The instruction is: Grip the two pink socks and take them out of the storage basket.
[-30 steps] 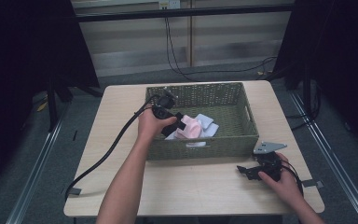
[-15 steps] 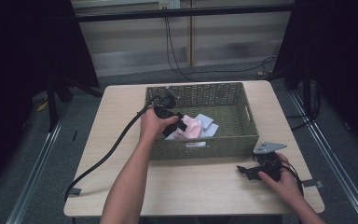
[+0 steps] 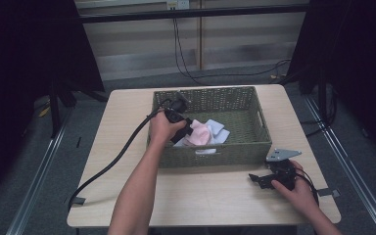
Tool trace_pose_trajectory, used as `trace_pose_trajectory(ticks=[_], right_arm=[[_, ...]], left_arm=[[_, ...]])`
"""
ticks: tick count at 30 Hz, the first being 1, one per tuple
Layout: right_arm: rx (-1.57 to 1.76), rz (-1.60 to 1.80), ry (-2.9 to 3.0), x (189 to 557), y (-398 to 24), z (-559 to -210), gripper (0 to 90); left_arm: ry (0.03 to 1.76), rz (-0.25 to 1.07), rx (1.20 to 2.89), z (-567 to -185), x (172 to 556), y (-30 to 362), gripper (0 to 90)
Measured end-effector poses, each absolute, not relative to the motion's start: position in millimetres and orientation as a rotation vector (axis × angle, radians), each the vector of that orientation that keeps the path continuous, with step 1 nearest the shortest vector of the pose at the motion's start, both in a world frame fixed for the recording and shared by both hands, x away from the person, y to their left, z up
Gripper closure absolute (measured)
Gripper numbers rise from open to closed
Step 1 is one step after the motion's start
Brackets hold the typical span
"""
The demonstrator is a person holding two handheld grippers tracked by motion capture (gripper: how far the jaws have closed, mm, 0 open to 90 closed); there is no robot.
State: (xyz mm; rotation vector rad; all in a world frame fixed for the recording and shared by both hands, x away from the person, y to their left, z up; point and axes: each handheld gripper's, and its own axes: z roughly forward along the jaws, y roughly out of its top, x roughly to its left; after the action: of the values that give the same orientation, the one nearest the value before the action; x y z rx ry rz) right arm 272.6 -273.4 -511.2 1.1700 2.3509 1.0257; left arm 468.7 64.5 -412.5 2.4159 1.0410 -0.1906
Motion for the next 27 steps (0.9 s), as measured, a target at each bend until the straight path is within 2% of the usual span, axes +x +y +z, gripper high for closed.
trace_pose_trajectory(ticks=[15,27], right_arm=[[1.168,1.026,2.349,272.9,-273.5,-511.3,13.7],[1.166,1.027,2.349,273.0,-273.5,-511.3,13.7]], left_arm=[[1.035,-0.195,2.348,-363.2,462.5,93.5,87.2],[1.025,-0.194,2.331,-338.5,462.0,95.3,87.2]])
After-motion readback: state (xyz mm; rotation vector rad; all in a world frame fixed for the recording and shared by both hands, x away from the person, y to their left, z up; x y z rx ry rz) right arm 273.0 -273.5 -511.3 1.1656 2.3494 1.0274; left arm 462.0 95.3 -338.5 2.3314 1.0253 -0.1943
